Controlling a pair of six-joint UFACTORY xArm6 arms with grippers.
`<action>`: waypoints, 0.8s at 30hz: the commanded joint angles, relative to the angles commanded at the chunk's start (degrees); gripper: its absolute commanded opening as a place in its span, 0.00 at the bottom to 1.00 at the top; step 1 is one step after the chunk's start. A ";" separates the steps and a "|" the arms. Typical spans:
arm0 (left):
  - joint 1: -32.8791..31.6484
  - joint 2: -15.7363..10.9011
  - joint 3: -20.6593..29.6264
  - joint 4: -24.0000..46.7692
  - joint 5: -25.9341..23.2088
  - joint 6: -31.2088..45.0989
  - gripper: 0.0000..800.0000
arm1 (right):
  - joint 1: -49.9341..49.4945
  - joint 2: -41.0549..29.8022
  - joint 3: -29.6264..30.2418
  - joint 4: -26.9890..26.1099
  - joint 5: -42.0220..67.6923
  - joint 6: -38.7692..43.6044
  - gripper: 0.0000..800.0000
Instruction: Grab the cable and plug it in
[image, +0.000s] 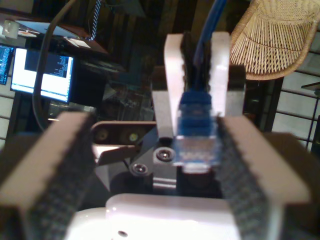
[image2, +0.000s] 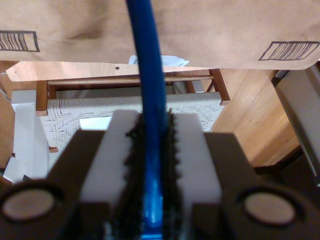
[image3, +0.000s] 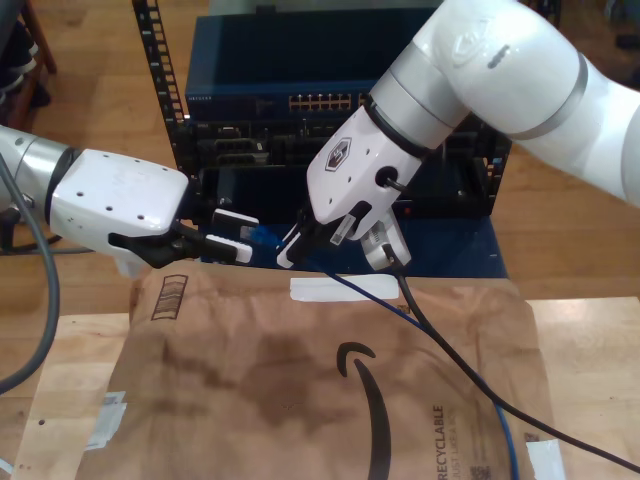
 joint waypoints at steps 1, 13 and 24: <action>0.00 0.00 0.00 0.00 -0.09 0.00 0.34 | 0.00 0.00 0.00 0.00 0.00 0.00 0.05; 0.00 0.18 0.00 -0.09 -1.14 -0.18 0.27 | 0.09 -0.09 0.09 0.00 0.09 -0.09 0.05; 0.09 0.09 0.88 -0.09 -2.11 -0.44 0.23 | 0.18 -0.09 0.18 0.00 0.09 -0.09 0.05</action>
